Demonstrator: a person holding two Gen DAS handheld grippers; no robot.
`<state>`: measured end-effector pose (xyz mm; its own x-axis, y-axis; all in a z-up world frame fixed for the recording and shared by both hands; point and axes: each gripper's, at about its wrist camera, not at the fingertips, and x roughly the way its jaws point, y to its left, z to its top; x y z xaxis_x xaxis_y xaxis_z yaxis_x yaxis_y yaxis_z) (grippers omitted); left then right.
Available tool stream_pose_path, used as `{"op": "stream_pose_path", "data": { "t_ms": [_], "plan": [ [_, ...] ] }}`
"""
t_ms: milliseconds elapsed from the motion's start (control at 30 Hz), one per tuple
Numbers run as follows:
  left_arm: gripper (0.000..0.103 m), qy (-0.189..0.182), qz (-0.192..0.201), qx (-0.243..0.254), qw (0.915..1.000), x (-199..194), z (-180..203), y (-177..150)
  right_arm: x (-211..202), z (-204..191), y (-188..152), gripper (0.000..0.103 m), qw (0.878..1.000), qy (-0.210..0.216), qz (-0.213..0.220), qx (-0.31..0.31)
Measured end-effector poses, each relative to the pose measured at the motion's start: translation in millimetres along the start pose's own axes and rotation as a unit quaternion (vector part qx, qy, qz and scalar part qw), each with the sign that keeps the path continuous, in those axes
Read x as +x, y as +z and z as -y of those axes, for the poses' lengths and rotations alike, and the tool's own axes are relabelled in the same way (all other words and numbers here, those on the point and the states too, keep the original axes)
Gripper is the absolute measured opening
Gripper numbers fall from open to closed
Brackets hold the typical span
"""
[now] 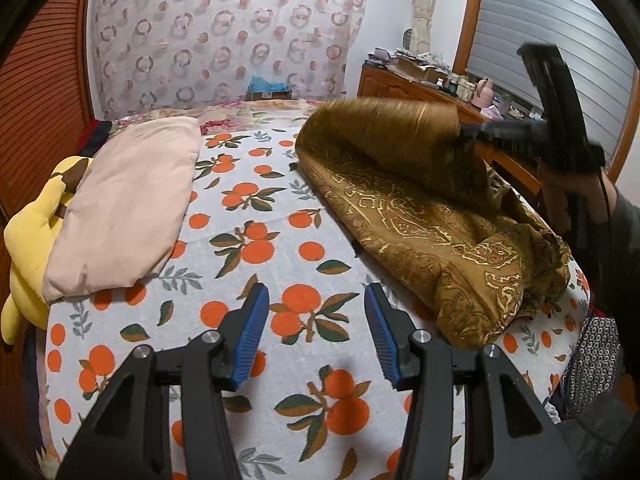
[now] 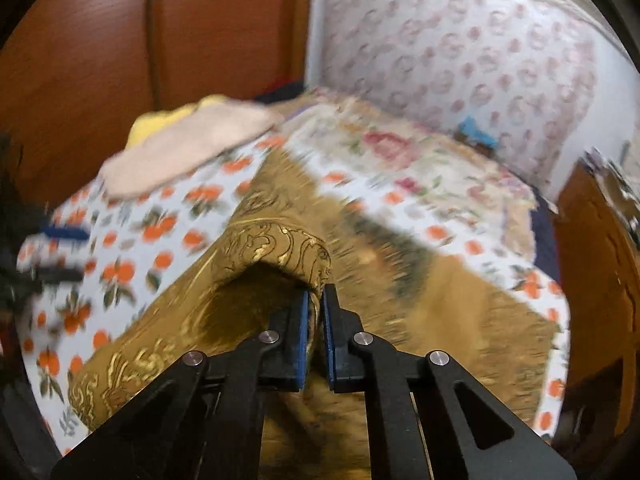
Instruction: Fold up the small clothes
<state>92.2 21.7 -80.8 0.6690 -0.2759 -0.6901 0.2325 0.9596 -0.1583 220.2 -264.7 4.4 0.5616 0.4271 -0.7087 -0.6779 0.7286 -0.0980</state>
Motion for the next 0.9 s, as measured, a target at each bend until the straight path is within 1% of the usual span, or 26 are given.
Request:
{"op": "stream_pose_path", "data": {
  "t_ms": [100, 200, 233, 300, 333, 367, 433, 533, 633, 667, 733, 900],
  "plan": [
    [0.049, -0.003, 0.0, 0.003, 1.0, 0.7, 3.6, 1.3, -11.7, 38.8, 10.2, 0.004, 0.998, -0.04, 0.022, 0.036],
    [0.049, -0.006, 0.0, 0.006, 1.0, 0.9, 7.7, 2.1, -11.9, 85.1, 14.8, 0.004, 0.992, -0.093, 0.015, 0.08],
    [0.049, -0.007, 0.0, 0.007, 1.0, 1.4, 8.7, 2.4, -6.9, 106.9, 13.5, 0.004, 0.988, -0.116, 0.0, 0.106],
    [0.049, -0.009, 0.0, 0.008, 0.9999, 2.0, 9.4, 2.0, 0.5, 133.7, 8.3, 0.004, 0.979, -0.147, -0.028, 0.139],
    [0.049, -0.01, -0.001, 0.009, 0.9999, 2.8, 10.7, 1.9, 6.2, 145.5, 4.0, 0.008, 0.976, -0.156, -0.048, 0.147],
    [0.049, -0.011, -0.002, 0.011, 0.9999, 3.9, 12.1, 1.7, 9.2, 153.4, -0.8, 0.018, 0.974, -0.156, -0.06, 0.152],
    [0.049, -0.013, -0.003, 0.013, 0.9998, 5.7, 15.5, 1.9, 6.0, 156.6, -9.6, 0.022, 0.974, -0.153, -0.064, 0.152],
    [0.049, -0.016, -0.005, 0.013, 0.9998, 9.1, 20.7, 2.6, -8.1, 147.8, -24.5, 0.031, 0.976, -0.158, -0.058, 0.14],
    [0.049, -0.018, -0.001, 0.013, 0.9997, 10.6, 26.3, 4.1, -29.9, 132.7, -43.2, 0.034, 0.98, -0.139, -0.042, 0.134],
    [0.049, -0.02, 0.001, 0.012, 0.9997, 10.9, 28.1, 5.0, -35.0, 127.4, -48.9, 0.037, 0.981, -0.137, -0.04, 0.131],
    [0.049, -0.02, 0.006, 0.012, 0.9997, 10.3, 32.5, 7.0, -42.6, 117.8, -61.8, 0.038, 0.982, -0.133, -0.038, 0.131],
    [0.049, -0.025, 0.014, 0.016, 0.9995, 9.1, 44.3, 10.0, -58.2, 89.0, -93.2, 0.038, 0.987, -0.078, -0.034, 0.135]
  ]
}}
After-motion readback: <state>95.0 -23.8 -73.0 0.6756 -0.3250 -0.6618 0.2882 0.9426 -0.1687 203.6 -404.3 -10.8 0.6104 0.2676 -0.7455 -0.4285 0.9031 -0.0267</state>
